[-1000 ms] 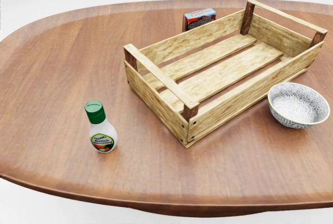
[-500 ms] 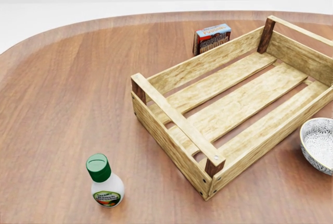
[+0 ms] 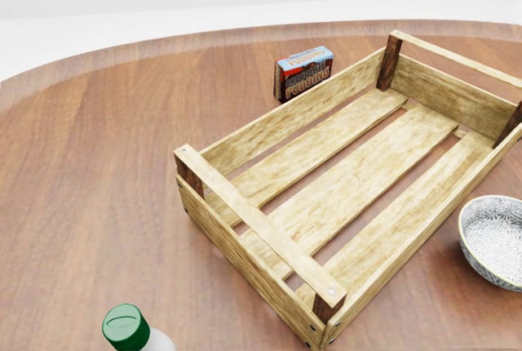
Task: Pick up the salad dressing and put it in the tray.
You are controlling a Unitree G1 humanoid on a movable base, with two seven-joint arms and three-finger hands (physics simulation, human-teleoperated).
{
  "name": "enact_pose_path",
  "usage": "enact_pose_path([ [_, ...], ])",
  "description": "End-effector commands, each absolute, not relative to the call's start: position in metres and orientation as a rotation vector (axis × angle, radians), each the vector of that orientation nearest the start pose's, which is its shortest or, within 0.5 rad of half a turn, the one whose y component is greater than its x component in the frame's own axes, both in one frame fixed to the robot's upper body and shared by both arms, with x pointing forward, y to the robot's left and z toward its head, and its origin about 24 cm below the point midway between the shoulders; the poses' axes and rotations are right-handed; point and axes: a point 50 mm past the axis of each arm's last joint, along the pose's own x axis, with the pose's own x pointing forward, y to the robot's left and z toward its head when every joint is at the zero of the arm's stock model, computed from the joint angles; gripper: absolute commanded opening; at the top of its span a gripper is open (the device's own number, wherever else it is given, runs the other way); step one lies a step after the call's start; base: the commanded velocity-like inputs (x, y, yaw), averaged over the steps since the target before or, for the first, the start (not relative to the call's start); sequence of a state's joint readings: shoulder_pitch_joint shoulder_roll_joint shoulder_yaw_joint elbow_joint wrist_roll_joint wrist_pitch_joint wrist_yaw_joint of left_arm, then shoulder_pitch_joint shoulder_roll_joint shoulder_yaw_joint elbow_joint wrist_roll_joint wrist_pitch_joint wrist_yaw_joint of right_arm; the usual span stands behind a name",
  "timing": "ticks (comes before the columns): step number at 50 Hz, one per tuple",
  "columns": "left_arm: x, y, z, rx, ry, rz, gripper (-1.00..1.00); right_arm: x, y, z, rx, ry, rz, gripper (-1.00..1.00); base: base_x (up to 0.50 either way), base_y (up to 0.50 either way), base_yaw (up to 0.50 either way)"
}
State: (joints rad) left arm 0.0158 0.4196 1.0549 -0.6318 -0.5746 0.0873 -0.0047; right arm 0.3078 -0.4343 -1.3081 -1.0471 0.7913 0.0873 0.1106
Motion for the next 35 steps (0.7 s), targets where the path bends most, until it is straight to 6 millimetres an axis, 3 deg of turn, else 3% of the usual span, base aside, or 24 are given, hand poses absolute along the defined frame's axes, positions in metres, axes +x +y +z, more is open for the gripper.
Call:
enact_pose_path([
  [1,0.112,0.34,0.256,0.176,-0.877,0.62,1.0,0.05,-0.269,0.29,-0.583,-0.978,-0.392,1.0,0.5,-0.05,0.0],
  [3,0.112,0.34,0.256,0.176,-0.878,0.621,1.0,0.047,-0.269,0.292,-0.582,-0.996,-0.403,1.0,0.5,-0.05,0.0],
  [4,0.111,0.337,0.259,0.176,-0.896,0.614,1.0,0.042,-0.274,0.292,-0.443,-1.12,-0.488,1.0,0.0,0.0,0.0],
  [5,0.111,0.336,0.259,0.175,-0.898,0.612,1.0,0.046,-0.273,0.294,-0.386,-1.135,-0.466,1.0,0.0,0.0,0.0],
  [8,0.111,0.334,0.259,0.166,-0.904,0.601,1.0,0.071,-0.258,0.313,-0.246,-1.218,-0.3,1.0,0.0,0.0,0.0],
  [12,0.111,0.334,0.26,0.159,-0.913,0.596,1.0,0.091,-0.236,0.336,-0.113,-1.354,-0.16,1.0,0.0,0.0,0.0],
  [15,0.11,0.333,0.261,0.153,-0.922,0.588,1.0,0.121,-0.221,0.352,-0.055,-1.381,-0.056,1.0,0.0,0.0,0.0],
  [17,0.111,0.333,0.26,0.151,-0.916,0.589,1.0,0.136,-0.21,0.362,-0.05,-1.398,-0.002,1.0,0.0,0.0,0.0],
  [26,0.116,0.332,0.256,0.157,-0.89,0.584,1.0,0.17,-0.167,0.39,-0.21,-1.492,0.134,1.0,0.0,0.0,0.0],
  [35,0.117,0.331,0.257,0.162,-0.894,0.58,1.0,0.206,-0.115,0.392,-0.362,-1.437,0.237,1.0,0.0,0.0,0.0],
])
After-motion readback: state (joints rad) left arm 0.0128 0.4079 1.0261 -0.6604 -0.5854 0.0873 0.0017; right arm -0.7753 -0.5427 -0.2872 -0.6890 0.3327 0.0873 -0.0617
